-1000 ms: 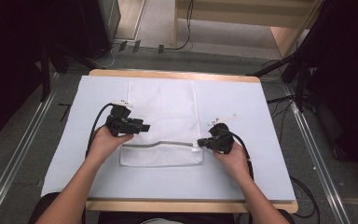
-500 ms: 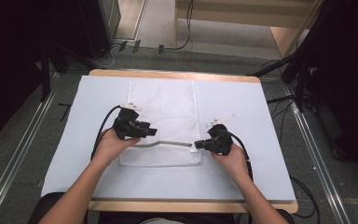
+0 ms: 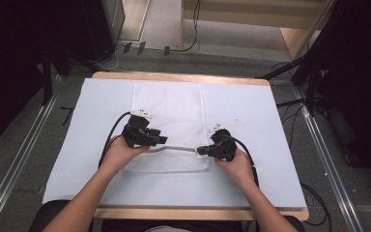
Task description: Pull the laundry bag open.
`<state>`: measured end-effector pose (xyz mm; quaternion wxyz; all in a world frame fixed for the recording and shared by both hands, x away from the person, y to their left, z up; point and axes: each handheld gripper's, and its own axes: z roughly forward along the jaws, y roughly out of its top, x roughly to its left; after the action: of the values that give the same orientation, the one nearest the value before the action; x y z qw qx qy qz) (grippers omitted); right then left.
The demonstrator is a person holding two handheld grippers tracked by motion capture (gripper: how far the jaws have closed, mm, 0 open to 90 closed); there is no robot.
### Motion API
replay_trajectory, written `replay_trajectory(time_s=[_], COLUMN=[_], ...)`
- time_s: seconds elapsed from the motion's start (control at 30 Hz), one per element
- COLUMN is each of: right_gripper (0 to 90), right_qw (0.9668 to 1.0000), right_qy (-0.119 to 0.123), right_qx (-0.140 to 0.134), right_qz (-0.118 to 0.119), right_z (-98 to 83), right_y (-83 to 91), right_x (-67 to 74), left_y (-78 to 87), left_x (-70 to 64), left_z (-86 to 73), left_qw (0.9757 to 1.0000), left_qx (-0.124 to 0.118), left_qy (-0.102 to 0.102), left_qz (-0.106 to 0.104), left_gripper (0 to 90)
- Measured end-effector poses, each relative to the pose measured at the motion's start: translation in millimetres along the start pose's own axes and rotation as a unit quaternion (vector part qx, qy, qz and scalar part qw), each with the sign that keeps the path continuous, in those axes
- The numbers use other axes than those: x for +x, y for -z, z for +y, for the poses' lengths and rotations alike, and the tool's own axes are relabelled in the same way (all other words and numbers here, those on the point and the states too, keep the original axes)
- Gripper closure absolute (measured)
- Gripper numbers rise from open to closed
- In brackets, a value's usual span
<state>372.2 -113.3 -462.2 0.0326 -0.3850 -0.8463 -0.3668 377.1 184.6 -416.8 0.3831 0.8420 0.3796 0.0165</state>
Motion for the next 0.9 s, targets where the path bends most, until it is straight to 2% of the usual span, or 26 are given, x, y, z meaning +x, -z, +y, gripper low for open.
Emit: replay_trajectory(time_s=[0.07, 0.2, 0.53, 0.73, 0.9], right_gripper=[90.0, 90.0, 90.0, 90.0, 90.0], right_qw=[0.9999, 0.9996, 0.9991, 0.9985, 0.9983], right_qy=[0.009, 0.023, 0.017, 0.035, 0.035], right_qx=[-0.005, -0.012, -0.004, -0.011, -0.022], right_qz=[0.002, -0.01, -0.038, -0.041, -0.04], right_z=[2.2, 4.0, -3.4, -6.1, -9.7], right_y=[-2.1, 0.4, 3.7, 2.0, 2.1], right_x=[1.8, 4.1, -7.9, -9.1, -8.9], left_y=[-1.8, -6.0, -19.8, -27.9, -36.3], left_x=[-2.3, -6.3, -18.2, -24.5, -30.2], left_z=[0.5, 1.9, 9.2, 12.8, 14.9], left_qw=[1.0, 0.9999, 0.9994, 0.9991, 0.9984], left_qx=[0.001, 0.003, 0.005, 0.012, 0.021], left_qy=[-0.002, -0.009, -0.017, -0.021, -0.025], left_qz=[-0.002, -0.007, -0.028, -0.034, -0.045], left_gripper=[53.5, 54.0, 54.7, 55.6, 60.9])
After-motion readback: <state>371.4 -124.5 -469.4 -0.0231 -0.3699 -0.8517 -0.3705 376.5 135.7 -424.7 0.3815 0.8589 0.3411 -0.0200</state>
